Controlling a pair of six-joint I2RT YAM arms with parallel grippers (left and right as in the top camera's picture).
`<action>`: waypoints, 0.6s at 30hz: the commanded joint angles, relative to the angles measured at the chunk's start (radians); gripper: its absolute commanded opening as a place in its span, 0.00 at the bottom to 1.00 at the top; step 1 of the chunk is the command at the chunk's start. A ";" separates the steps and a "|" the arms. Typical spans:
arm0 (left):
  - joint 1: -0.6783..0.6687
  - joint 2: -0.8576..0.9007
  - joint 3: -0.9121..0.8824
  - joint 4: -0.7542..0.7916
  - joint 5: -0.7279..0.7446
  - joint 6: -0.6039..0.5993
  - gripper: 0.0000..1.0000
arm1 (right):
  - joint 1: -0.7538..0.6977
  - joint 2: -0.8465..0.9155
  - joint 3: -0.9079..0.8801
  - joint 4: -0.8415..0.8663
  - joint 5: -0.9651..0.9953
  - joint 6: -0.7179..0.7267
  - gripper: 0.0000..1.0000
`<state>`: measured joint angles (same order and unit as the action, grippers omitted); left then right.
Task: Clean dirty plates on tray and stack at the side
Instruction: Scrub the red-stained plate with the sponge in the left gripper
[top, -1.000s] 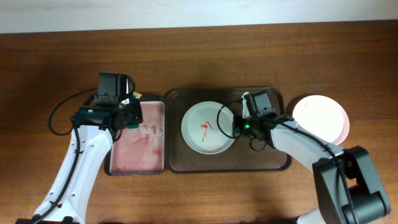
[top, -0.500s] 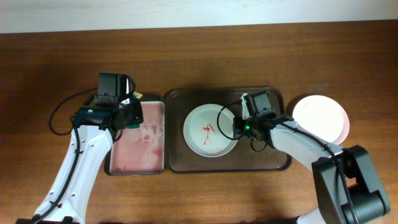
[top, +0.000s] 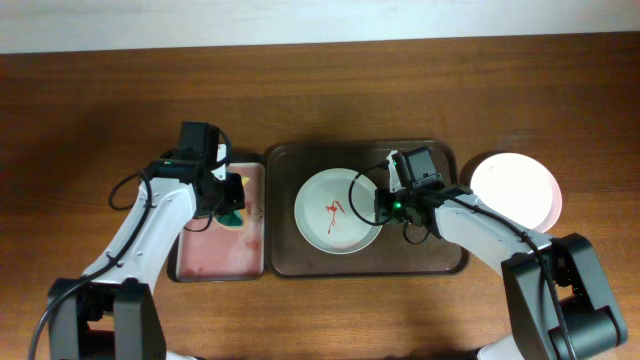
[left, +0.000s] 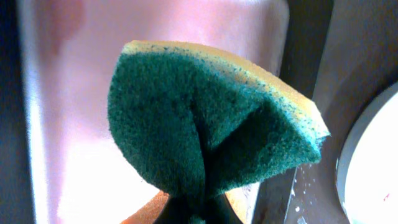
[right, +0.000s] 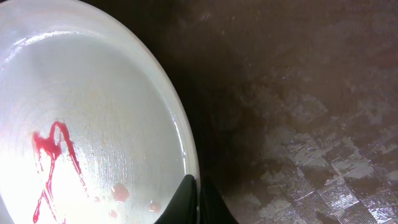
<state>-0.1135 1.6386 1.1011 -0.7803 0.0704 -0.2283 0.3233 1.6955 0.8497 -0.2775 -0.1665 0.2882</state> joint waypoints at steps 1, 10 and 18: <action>0.005 -0.017 0.018 -0.002 0.176 -0.008 0.00 | 0.005 0.011 0.000 -0.003 -0.006 -0.004 0.04; -0.175 0.010 0.040 0.249 0.424 -0.121 0.00 | 0.005 0.011 0.000 -0.003 -0.006 -0.003 0.04; -0.304 0.245 0.040 0.493 0.508 -0.318 0.00 | 0.005 0.011 -0.001 -0.003 -0.006 -0.004 0.04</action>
<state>-0.4011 1.8427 1.1240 -0.3229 0.5285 -0.4713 0.3233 1.6955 0.8497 -0.2798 -0.1703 0.2878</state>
